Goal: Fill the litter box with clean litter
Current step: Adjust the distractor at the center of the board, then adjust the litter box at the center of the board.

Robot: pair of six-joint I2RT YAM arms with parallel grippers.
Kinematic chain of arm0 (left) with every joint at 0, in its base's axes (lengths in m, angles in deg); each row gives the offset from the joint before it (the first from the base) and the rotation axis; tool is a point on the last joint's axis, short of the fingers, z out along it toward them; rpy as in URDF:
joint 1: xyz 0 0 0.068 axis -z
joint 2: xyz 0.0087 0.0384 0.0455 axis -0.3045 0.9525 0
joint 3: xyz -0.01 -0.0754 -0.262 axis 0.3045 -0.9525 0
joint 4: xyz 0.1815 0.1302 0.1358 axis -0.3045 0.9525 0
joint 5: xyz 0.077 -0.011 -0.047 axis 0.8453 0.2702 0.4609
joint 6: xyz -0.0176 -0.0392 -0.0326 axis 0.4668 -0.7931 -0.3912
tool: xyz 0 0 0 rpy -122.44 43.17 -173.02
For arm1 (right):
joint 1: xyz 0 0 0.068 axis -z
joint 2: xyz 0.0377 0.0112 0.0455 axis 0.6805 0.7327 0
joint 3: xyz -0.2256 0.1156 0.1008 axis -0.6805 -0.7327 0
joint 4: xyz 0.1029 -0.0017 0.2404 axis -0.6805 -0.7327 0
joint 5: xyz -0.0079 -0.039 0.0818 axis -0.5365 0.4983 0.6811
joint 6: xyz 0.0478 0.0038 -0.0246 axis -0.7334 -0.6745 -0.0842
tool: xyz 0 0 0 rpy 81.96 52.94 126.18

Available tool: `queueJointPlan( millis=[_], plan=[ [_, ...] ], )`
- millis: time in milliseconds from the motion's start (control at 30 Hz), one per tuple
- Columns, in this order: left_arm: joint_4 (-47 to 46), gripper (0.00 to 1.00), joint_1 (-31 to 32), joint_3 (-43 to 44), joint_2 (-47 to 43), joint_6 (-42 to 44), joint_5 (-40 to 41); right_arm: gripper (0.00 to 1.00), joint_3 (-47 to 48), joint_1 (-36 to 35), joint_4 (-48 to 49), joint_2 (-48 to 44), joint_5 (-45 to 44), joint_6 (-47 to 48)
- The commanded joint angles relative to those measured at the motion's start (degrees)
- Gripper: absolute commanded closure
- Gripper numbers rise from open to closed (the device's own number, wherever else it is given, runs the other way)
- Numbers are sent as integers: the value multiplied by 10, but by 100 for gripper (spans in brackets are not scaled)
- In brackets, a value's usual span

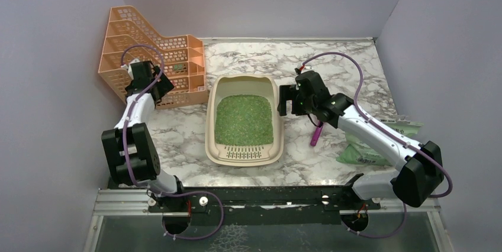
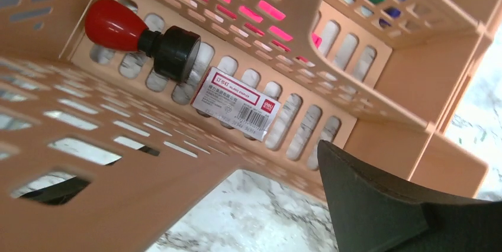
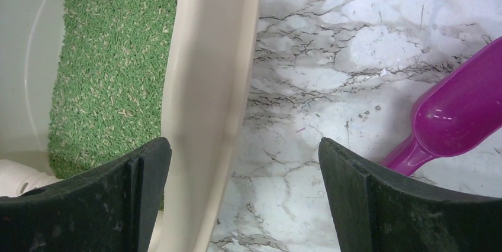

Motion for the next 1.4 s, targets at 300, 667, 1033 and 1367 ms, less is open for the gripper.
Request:
queueJointPlan(
  millis=[300,667,1033,1367],
  plan=[
    [5,2,-44,44,-6,34,-63,0,13,18,-33,-7,-120,7],
    [18,2,30,26,-137,59,-134,0,-16,150,-41,15,-24,-21],
    [76,3,245,43,-161,116,-224,0,-5,151,-28,-61,107,35],
    [88,4,268,6,-177,113,-165,0,-107,47,111,-4,351,-88]
  ],
)
